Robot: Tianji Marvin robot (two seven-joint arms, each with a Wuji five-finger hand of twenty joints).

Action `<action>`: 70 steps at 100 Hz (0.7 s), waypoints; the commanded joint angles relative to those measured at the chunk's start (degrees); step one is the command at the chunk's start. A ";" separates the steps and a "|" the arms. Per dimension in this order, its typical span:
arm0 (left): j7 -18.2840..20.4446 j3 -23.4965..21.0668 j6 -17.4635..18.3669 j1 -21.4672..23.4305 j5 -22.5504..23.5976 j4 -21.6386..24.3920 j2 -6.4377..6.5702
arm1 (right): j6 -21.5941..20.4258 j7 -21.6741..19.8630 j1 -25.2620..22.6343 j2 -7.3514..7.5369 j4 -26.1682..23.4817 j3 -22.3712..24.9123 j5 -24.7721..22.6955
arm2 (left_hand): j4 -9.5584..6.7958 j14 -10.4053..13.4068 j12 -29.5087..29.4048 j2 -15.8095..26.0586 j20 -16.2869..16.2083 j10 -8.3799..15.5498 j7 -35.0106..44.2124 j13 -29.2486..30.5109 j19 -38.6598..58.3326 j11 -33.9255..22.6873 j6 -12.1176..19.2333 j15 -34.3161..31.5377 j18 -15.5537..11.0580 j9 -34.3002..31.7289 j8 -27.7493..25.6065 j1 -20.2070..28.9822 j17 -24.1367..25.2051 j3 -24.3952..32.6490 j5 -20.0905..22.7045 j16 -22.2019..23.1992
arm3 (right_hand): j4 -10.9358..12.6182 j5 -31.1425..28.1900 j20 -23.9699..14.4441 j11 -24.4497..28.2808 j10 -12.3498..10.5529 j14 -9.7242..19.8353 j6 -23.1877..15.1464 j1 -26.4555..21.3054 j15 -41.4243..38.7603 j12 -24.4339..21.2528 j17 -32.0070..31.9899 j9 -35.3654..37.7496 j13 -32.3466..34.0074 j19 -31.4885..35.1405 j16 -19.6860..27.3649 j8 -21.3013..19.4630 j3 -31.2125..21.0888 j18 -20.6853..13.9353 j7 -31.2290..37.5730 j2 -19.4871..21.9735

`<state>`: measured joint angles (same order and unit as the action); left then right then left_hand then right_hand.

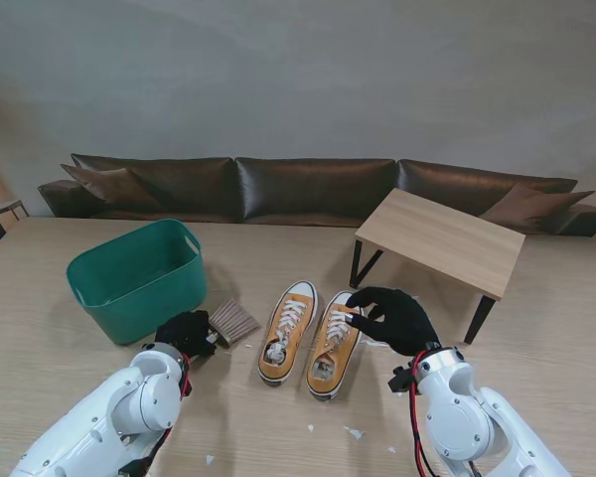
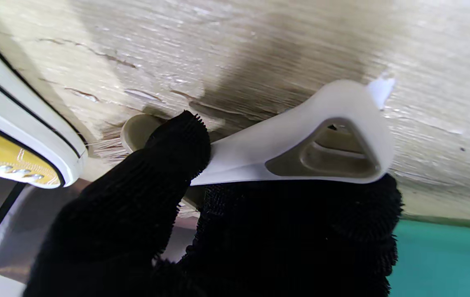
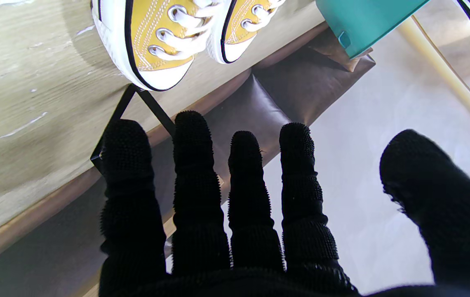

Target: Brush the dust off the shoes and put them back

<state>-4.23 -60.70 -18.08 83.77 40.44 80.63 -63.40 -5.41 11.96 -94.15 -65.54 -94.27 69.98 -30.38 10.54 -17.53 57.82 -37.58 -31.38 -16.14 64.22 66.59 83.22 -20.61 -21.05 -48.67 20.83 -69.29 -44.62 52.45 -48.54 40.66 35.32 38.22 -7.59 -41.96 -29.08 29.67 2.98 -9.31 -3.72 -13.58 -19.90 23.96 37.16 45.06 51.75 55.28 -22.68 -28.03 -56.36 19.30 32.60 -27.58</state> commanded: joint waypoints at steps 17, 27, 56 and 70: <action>0.18 -1.30 -0.08 0.83 -1.60 2.05 -0.97 | 0.30 -0.86 -0.11 -0.31 0.31 -0.41 0.26 | -3.08 5.32 0.86 -0.64 -1.12 1.32 9.85 5.90 -3.00 3.24 3.91 -3.55 -2.06 -0.99 -1.97 11.74 -5.24 9.97 3.87 -1.15 | 1.05 0.40 0.40 0.79 1.16 -0.37 0.38 1.88 -0.59 -0.79 -14.69 0.44 -0.06 0.15 -0.62 1.30 -1.39 1.23 0.42 1.28; -1.46 -1.57 -0.98 1.08 -1.17 2.26 -1.27 | 0.32 -0.93 -0.06 -0.31 0.41 -0.47 0.36 | -2.21 6.60 1.29 -1.60 -3.12 2.30 12.35 6.04 0.16 3.83 3.34 -9.95 -0.91 -0.83 -3.52 11.67 -6.97 12.97 4.31 1.59 | 1.06 0.48 0.41 0.80 1.23 -0.27 0.40 1.91 -0.61 -0.81 -14.69 0.36 -0.09 0.18 -0.61 1.34 -1.47 1.21 0.46 1.44; -3.71 -3.23 -1.71 1.89 -5.09 2.81 -2.31 | 0.46 -1.08 0.07 -0.33 0.66 -0.70 0.70 | -1.86 5.09 2.46 -0.46 -3.57 0.38 12.28 5.72 1.94 2.84 2.17 -12.45 0.06 -1.65 -4.70 12.12 -5.21 12.77 3.80 2.41 | 1.01 0.60 0.41 0.90 1.34 -0.46 0.67 2.14 -0.79 -0.85 -14.70 0.31 0.07 0.26 -0.65 1.48 -1.43 1.28 0.57 1.86; 0.88 -3.84 -2.44 2.30 -5.62 4.38 -1.45 | 0.58 -1.47 0.16 -0.24 0.75 -0.83 0.62 | -1.92 3.74 1.46 -0.61 -2.50 0.22 10.93 5.60 -0.67 3.93 2.81 -6.72 -0.46 -1.91 -4.65 12.07 -3.18 12.81 4.04 0.39 | 1.02 0.70 0.40 0.96 1.33 -0.42 0.72 2.11 -0.82 -0.86 -14.62 0.25 0.09 0.36 -0.64 1.55 -1.30 1.26 0.60 1.85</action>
<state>-4.60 -64.60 -20.21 85.89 35.00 84.17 -65.20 -4.99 11.50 -93.86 -65.61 -93.52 69.42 -29.68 10.54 -16.25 59.26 -40.49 -34.21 -16.05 64.90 67.97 82.57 -17.79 -21.05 -56.26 20.78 -69.97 -44.34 53.78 -51.93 42.74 36.25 39.46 -7.59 -41.95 -29.08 30.00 3.44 -9.34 -3.13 -13.58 -20.04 23.95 37.16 45.06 51.75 55.28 -22.68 -27.61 -56.97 19.33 32.60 -27.16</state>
